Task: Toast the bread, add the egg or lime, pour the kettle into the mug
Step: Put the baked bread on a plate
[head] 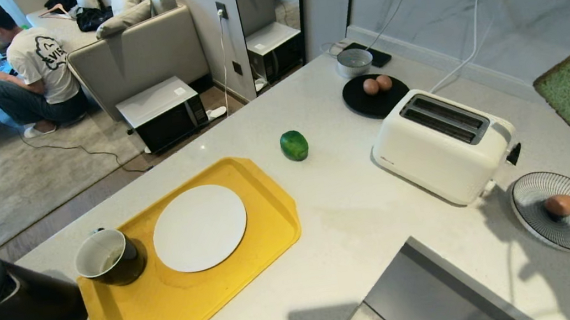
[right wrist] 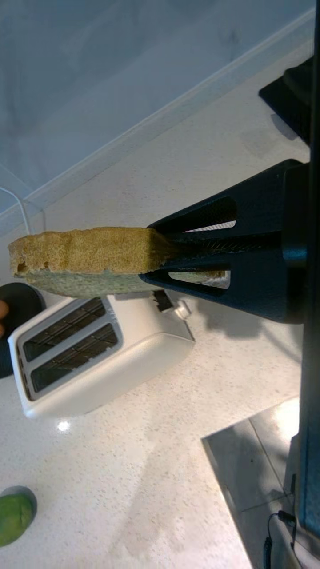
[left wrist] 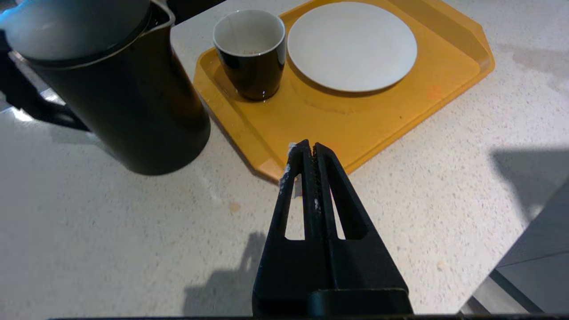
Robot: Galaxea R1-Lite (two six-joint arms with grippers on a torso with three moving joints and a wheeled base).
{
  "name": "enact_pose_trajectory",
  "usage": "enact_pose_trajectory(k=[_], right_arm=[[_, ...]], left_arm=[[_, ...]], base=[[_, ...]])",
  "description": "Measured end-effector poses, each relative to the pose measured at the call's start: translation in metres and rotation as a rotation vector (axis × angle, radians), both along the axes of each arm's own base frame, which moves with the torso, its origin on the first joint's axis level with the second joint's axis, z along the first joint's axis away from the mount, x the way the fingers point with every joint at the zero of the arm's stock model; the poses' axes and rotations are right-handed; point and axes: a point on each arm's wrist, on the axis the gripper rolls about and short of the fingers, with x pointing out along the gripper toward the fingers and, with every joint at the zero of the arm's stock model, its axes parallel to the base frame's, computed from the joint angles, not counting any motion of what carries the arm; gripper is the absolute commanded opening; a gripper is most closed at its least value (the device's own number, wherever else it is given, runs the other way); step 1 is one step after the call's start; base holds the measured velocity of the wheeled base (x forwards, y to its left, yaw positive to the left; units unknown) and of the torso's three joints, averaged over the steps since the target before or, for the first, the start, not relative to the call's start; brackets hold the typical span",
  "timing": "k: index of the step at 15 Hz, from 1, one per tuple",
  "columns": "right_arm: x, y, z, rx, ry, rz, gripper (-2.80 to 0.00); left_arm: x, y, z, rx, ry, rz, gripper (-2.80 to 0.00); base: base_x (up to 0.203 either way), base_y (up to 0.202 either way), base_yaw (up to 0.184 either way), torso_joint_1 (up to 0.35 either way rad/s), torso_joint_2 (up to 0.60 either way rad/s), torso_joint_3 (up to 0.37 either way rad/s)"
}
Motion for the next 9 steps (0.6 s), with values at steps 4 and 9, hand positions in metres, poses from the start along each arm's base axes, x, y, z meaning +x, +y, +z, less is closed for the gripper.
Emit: enact_pose_trajectory(k=[4,9], right_arm=[[-0.0010,-0.0001,-0.0014,0.002,0.002,-0.002,-2.80],[-0.0034,-0.0002,-0.0039,0.001,0.005,-0.003,-2.80]], left_arm=[[0.0000,0.0000,0.0000,0.000,0.000,0.000,-2.80],[0.0000,0.0000,0.0000,0.000,0.000,0.000,-2.80]], base=[[-0.028,0.000,0.000,-0.003,0.00,0.001],[0.000,0.000,0.000,0.000,0.00,0.000]])
